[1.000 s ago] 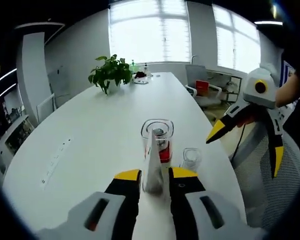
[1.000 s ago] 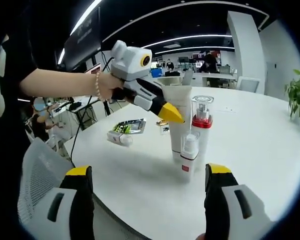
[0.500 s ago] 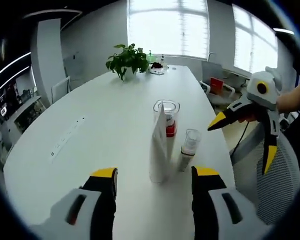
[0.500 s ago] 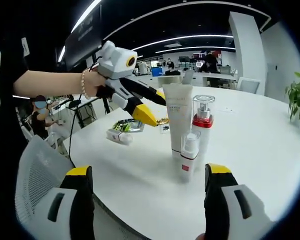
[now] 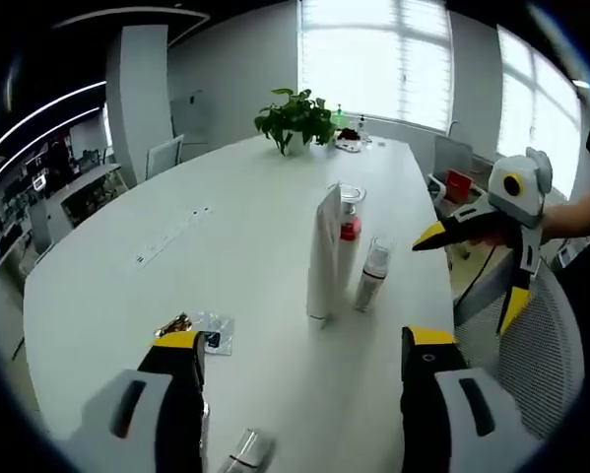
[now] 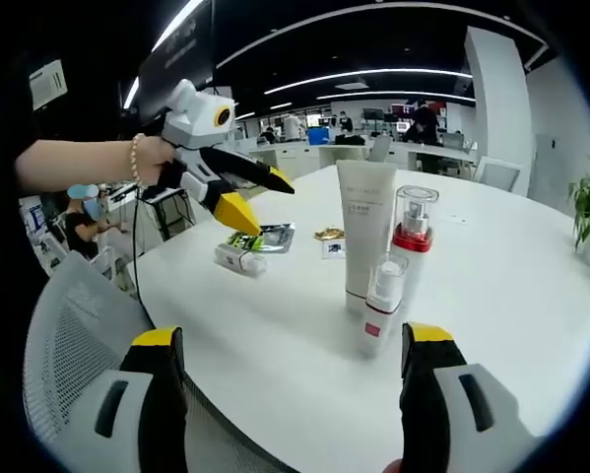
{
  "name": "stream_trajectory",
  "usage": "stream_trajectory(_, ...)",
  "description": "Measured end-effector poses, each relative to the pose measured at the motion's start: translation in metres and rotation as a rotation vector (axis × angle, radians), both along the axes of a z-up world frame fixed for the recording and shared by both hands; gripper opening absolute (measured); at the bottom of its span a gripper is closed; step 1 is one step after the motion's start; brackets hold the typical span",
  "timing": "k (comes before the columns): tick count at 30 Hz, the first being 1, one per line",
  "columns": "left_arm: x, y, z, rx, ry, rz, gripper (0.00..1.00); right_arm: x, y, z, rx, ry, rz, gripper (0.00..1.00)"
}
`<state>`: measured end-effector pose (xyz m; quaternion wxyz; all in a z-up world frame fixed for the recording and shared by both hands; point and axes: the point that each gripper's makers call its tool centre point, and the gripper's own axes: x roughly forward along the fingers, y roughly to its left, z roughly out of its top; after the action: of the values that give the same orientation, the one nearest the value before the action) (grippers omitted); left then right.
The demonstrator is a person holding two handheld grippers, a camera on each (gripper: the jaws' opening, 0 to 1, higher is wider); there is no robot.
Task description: Arrange the skincare products in the storage area until every visible bottle or jar stands upright without overlapping.
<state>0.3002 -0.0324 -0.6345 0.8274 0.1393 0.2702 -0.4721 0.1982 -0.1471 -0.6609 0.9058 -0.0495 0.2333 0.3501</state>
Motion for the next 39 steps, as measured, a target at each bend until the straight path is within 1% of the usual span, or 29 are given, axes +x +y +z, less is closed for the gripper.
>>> stream_trajectory(2, 0.000, 0.010, -0.002, -0.004, 0.006, 0.024, 0.83, -0.001, 0.001, 0.000, 0.001, 0.000, 0.004, 0.91)
stream_trajectory(6, -0.015, 0.026, -0.003, -0.026, 0.035, 0.094, 0.87, -0.003, 0.004, -0.001, -0.004, 0.005, 0.021, 0.91)
stream_trajectory(8, -0.017, 0.038, -0.006, -0.040, 0.048, 0.120, 0.88, -0.004, 0.005, -0.002, -0.009, 0.007, 0.031, 0.91)
stream_trajectory(11, -0.033, 0.040, -0.006, -0.059, 0.057, 0.147, 0.91, -0.006, 0.007, -0.002, -0.011, 0.008, 0.038, 0.91)
stream_trajectory(12, -0.039, 0.041, -0.005, -0.077, 0.062, 0.158, 0.92, -0.006, 0.007, -0.002, -0.011, 0.008, 0.039, 0.91)
stream_trajectory(16, -0.050, 0.051, -0.004, -0.111, 0.068, 0.207, 0.92, -0.007, 0.007, -0.003, -0.013, 0.010, 0.041, 0.91)
stream_trajectory(19, -0.058, 0.063, -0.009, -0.129, 0.077, 0.245, 0.92, -0.007, 0.008, -0.003, -0.018, 0.010, 0.044, 0.91)
stream_trajectory(20, -0.059, 0.064, -0.010, -0.133, 0.079, 0.251, 0.92, -0.007, 0.008, -0.003, -0.019, 0.009, 0.046, 0.91)
stream_trajectory(21, -0.062, 0.068, -0.012, -0.152, 0.086, 0.263, 0.94, -0.007, 0.008, -0.003, -0.019, 0.009, 0.048, 0.91)
stream_trajectory(23, -0.066, 0.072, -0.013, -0.167, 0.084, 0.276, 0.97, -0.008, 0.009, -0.004, -0.019, 0.009, 0.049, 0.91)
stream_trajectory(26, -0.074, 0.082, -0.018, -0.158, 0.095, 0.305, 0.96, -0.008, 0.010, -0.003, -0.020, 0.006, 0.047, 0.91)
stream_trajectory(28, -0.078, 0.087, -0.018, -0.165, 0.091, 0.323, 0.97, -0.008, 0.009, -0.003, -0.021, 0.005, 0.045, 0.91)
stream_trajectory(34, -0.090, 0.098, -0.019, -0.174, 0.098, 0.364, 0.99, -0.010, 0.010, -0.004, -0.022, 0.009, 0.048, 0.90)
stream_trajectory(39, -0.103, 0.103, -0.022, -0.162, 0.101, 0.382, 0.99, -0.010, 0.011, -0.005, -0.027, 0.009, 0.052, 0.90)
